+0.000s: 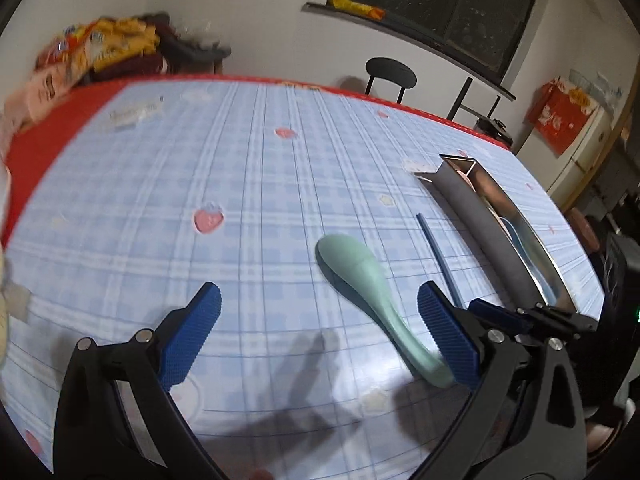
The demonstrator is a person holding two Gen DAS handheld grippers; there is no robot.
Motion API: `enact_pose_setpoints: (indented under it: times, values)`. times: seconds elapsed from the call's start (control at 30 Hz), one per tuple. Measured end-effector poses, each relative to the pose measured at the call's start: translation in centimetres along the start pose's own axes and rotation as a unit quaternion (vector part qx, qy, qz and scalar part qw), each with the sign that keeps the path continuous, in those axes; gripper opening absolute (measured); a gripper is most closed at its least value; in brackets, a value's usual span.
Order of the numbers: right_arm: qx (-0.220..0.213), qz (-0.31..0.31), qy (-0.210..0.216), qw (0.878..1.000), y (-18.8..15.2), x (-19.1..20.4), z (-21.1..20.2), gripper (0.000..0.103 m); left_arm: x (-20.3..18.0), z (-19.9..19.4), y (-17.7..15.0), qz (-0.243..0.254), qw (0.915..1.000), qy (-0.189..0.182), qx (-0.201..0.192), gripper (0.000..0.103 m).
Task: Organize utensils
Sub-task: 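Move both open tools back over the green spoon and blue chopstick, then close the right tool on the blue chopstick while the left tool grasps the green spoon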
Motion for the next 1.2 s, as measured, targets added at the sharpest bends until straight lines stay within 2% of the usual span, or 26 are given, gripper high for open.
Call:
enact_pose_setpoints:
  times: [0.03,0.1,0.17,0.2,0.23,0.27,0.43,0.7,0.8,0.87,1.2]
  values:
    - [0.000,-0.002,-0.003,1.000,0.0,0.1,0.0,0.012,0.0,0.2,-0.1,-0.003,1.0000,0.008,0.003,0.097]
    - [0.000,-0.002,0.004,1.000,-0.1,0.1,0.0,0.009,-0.1,0.4,-0.3,-0.004,0.9997,0.021,0.007,0.097]
    - [-0.001,0.004,0.016,1.000,-0.1,-0.1,0.0,0.008,-0.4,0.6,-0.4,-0.010,0.9999,0.001,0.013,0.093]
    - [-0.002,0.007,0.021,1.000,-0.1,-0.2,-0.1,0.008,-0.6,0.7,-0.5,-0.012,0.9997,-0.010,0.017,0.089]
    - [-0.002,0.013,0.027,1.000,0.0,-0.4,-0.1,0.007,-0.8,0.8,-0.6,-0.012,0.9996,-0.016,0.020,0.073]
    - [-0.003,0.016,0.031,0.999,0.0,-0.5,-0.1,0.007,-1.2,1.1,-0.7,-0.008,0.9995,-0.018,0.026,0.061]
    - [-0.004,0.026,0.042,0.999,-0.1,-0.7,-0.2,0.007,-2.5,2.4,-1.3,-0.008,0.9983,-0.037,0.045,0.044]
    - [-0.003,0.022,0.048,0.999,-0.1,-0.5,-0.2,0.007,-2.8,3.5,-0.9,-0.035,0.9962,-0.054,0.058,0.042]
    - [-0.003,0.024,0.050,0.998,-0.1,-0.6,-0.2,0.007,-3.9,3.9,-0.6,-0.018,0.9969,-0.045,0.061,0.041]
    - [-0.003,0.024,0.051,0.998,-0.1,-0.5,-0.2,0.007,-4.5,4.1,-0.6,-0.006,0.9974,-0.036,0.062,0.032]
    - [-0.003,0.028,0.060,0.998,-0.3,-0.7,-0.4,0.007,-6.5,5.3,0.0,0.034,0.9980,-0.007,0.052,0.030]
Point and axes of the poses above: each gripper's, at about its wrist camera, not at the fingertips, and z roughly the way its jaws point, x to its left, y to its top, the point moved 4 cm from there along z, roughly the way its jaws point, and after that the axes turned 6 degrees about y, right-handed, at the moved point
